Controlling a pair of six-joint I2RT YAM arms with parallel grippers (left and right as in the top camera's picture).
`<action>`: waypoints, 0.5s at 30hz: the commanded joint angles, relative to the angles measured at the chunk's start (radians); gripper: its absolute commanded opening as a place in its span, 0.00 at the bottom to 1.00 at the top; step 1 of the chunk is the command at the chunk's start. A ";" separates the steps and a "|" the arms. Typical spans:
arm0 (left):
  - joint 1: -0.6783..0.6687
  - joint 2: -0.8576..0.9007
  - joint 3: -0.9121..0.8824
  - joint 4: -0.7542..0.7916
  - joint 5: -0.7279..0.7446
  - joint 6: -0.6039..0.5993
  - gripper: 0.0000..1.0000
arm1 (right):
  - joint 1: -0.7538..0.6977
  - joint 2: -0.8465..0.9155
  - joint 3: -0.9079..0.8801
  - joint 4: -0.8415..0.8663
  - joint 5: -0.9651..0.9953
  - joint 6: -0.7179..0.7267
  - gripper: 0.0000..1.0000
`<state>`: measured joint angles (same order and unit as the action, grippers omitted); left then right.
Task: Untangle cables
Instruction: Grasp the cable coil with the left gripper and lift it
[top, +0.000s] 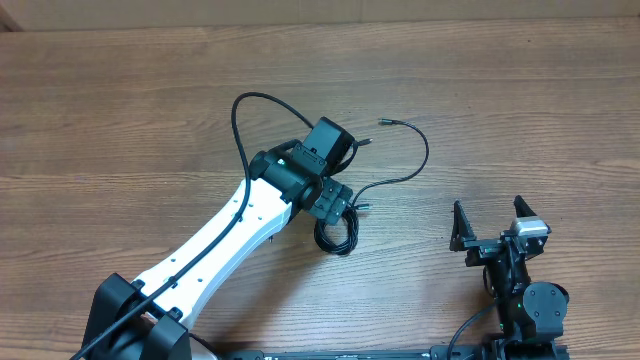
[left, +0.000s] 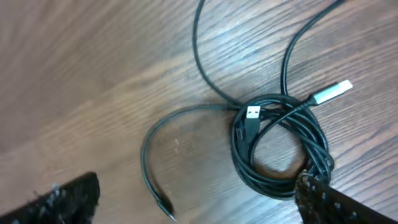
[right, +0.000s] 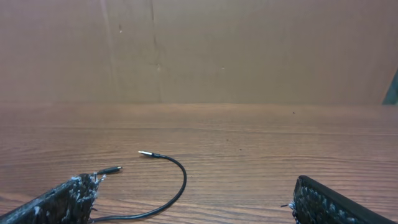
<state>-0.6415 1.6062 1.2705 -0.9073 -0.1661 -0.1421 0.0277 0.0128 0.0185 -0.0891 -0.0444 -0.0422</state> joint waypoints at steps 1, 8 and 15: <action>0.002 0.002 0.006 -0.048 -0.005 -0.399 1.00 | 0.005 -0.010 -0.010 0.006 0.009 -0.005 1.00; -0.001 0.004 -0.006 -0.047 0.298 -0.838 1.00 | 0.005 -0.010 -0.010 0.006 0.009 -0.005 1.00; -0.040 0.047 -0.016 -0.060 0.187 -0.972 0.75 | 0.005 -0.010 -0.010 0.006 0.009 -0.005 1.00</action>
<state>-0.6613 1.6127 1.2686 -0.9638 0.0498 -0.9646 0.0277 0.0128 0.0185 -0.0895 -0.0444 -0.0422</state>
